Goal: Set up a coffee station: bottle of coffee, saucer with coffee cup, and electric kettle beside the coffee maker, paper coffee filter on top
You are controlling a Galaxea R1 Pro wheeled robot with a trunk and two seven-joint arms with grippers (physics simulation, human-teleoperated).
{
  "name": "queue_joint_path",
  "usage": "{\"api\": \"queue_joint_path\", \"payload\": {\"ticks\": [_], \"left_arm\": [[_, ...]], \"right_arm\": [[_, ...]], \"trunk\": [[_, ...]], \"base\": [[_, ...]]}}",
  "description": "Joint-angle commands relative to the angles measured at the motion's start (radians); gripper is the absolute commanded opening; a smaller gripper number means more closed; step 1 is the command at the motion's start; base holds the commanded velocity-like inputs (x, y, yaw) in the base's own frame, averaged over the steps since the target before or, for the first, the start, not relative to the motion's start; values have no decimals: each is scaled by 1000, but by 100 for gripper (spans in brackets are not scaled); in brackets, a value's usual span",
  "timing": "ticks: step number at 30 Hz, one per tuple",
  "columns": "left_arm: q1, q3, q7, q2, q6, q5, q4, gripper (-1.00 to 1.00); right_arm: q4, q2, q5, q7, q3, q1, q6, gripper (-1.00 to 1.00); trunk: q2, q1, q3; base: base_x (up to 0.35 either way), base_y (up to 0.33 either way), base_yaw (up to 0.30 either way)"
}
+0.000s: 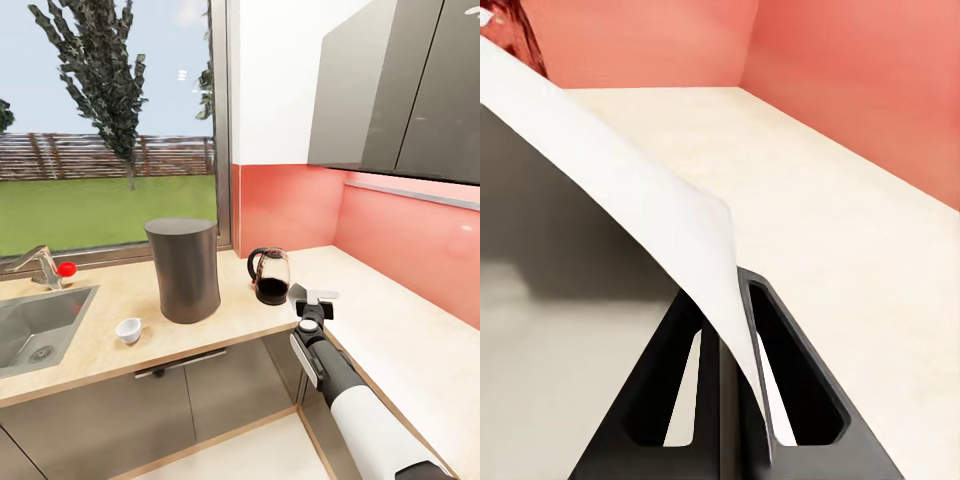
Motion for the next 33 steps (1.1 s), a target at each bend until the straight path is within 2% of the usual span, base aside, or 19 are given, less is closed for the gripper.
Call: {"api": "queue_joint_path", "payload": {"ticks": [1,8,13,16,17,19,20,21,22,23,26,30,33], "left_arm": [[0,1,2,1,2,-2,0,100],[0,2,2,3,3,-2,0,100],[0,2,2,4,3,-2,0,100],[1,2,2,5,3,-2,0,100],[1,2,2,5,3,-3,1,100],[1,2,2,5,3,-3,1,100],[1,2,3,5,3,-3,1,100],[1,1,4,4,2,-5,1,100],[1,2,4,3,2,-5,1,100],[1,2,4,3,2,-7,1,100],[1,2,4,4,1,-9,1,100],[1,2,4,4,1,-12,1,100],[1,2,4,4,1,-12,1,100]], "right_arm": [[0,0,-5,-4,4,-1,5,-100],[-7,4,-6,-3,6,-1,6,-100],[-29,21,-7,-2,10,-1,45,-100],[-182,43,-8,-2,10,-1,235,-100],[-287,50,-9,-1,8,-1,377,-100],[-387,53,-25,-1,6,-1,512,-100],[-438,55,-45,-1,5,-1,569,-100],[-567,56,-114,-1,5,-6,698,-100],[-588,56,-129,-1,5,-12,727,-100],[-610,56,-144,-2,5,-45,761,-100],[-624,58,-153,-3,6,-100,778,-100],[-634,72,-158,-4,4,-122,785,-100],[-643,73,-157,-4,3,-123,785,-100]], "trunk": [[-2,1,-1],[-2,1,9],[-2,1,17],[-2,1,18],[-2,1,18],[-2,1,18],[-2,1,18],[-2,1,18],[-2,1,18],[-2,1,18],[-2,1,18],[-2,1,18],[-2,1,18]], "base": [[0,0,0],[0,0,0],[0,0,0],[0,0,0],[0,0,0],[0,0,0],[0,0,0],[0,0,0],[0,0,0],[0,0,0],[0,0,0],[0,0,0],[0,0,0]]}}
